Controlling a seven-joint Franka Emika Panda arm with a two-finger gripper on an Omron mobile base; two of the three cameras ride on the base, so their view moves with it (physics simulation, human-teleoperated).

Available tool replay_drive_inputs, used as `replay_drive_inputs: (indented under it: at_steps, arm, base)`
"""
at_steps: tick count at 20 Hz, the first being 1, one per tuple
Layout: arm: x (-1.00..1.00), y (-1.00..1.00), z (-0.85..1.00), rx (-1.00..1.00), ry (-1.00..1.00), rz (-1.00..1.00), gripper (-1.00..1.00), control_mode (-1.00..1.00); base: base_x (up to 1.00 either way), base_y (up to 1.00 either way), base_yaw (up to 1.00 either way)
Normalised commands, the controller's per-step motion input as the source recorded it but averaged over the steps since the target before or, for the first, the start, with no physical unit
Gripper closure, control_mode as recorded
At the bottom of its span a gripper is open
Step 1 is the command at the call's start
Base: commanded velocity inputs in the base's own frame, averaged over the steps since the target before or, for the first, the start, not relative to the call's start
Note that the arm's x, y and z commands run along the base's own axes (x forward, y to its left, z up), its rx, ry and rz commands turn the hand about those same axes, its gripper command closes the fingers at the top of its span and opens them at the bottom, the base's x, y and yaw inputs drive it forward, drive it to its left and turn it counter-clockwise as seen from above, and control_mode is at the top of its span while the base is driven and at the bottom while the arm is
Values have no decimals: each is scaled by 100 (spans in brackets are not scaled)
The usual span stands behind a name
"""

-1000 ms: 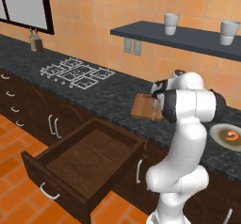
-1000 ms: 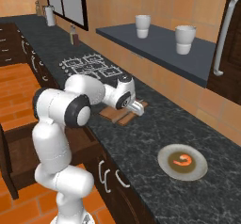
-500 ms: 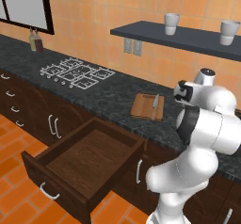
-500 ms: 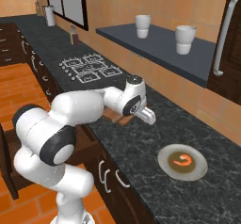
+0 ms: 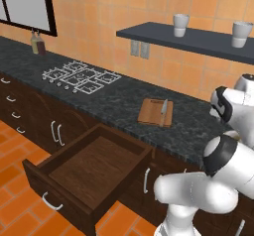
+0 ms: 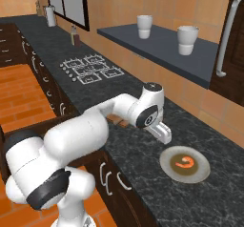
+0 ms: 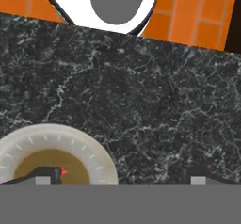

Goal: Pick up the knife from the drawer and place it on the cutting board. Then place the meat from the plate to the cutting board.

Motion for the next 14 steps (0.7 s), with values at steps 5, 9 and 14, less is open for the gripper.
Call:
replay_drive_inputs:
  at_steps: [5, 9, 14]
  arm:
    - [-72, -30, -23, 0, 9, -3, -100, -100]
    - [-28, -62, -8, 3, 8, -3, -100, -100]
    - [-4, -71, -13, 4, 8, -3, -100, -100]
  base:
    - [0, 0, 0]
    - [0, 0, 0]
    - [0, 0, 0]
